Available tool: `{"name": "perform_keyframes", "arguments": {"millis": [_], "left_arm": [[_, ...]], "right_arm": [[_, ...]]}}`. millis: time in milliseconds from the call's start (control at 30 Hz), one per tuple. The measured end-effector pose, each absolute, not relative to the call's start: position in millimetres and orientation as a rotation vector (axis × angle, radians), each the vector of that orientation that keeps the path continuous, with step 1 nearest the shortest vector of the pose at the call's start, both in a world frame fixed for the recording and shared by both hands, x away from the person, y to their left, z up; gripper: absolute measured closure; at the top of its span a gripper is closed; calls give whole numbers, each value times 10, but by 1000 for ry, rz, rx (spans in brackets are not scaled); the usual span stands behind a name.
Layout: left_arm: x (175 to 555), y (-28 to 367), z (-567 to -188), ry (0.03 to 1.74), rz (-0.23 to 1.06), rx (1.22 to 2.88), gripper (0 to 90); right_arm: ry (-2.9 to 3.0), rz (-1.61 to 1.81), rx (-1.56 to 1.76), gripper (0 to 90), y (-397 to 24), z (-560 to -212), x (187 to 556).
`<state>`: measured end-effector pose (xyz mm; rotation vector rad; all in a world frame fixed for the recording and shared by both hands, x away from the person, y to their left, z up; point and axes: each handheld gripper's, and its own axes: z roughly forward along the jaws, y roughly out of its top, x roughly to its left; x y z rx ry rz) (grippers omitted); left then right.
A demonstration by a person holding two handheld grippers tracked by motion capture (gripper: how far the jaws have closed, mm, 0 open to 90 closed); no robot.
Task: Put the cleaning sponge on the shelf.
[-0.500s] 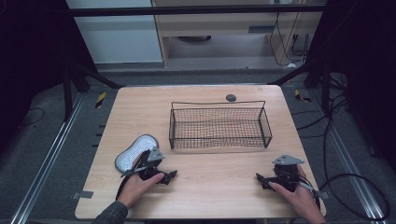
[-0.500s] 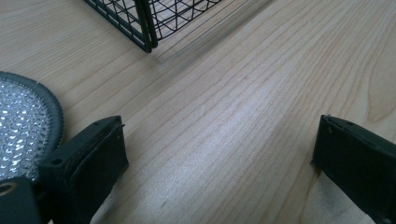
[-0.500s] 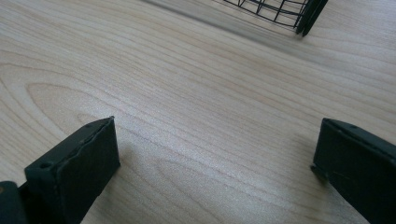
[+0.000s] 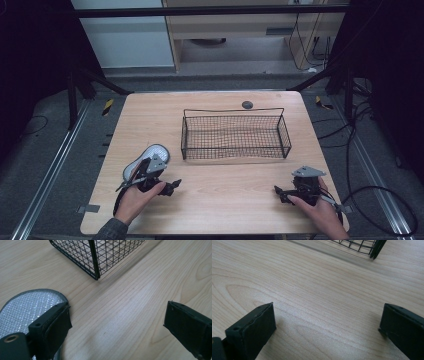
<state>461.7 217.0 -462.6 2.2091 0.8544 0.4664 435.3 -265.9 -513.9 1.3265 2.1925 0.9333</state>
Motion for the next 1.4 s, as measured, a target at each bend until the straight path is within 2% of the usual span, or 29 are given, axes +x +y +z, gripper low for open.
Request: {"name": "perform_keyframes", "arguments": {"millis": [167,400,667,933,1100,1400], "left_arm": [[4639,2175,-4539,880,536,2285,53],[4769,2310,-4564,920,570,2323,43],[4943,2488,-4560,925,543,2427,43],[5001,2534,-4543,931,563,2436,54],[5056,2602,-4522,947,476,2459,37],[5145,2735,-4434,1017,420,2481,34]], "right_arm": [[2195,934,1324,4,-2662,-5139,4353],[2196,934,1324,3,-2662,-5139,4348],[2196,932,1323,4,-2663,-5139,4349],[2196,934,1324,3,-2662,-5139,4349],[2195,934,1324,3,-2662,-5139,4348],[2196,933,1322,4,-2663,-5138,4349]]}}
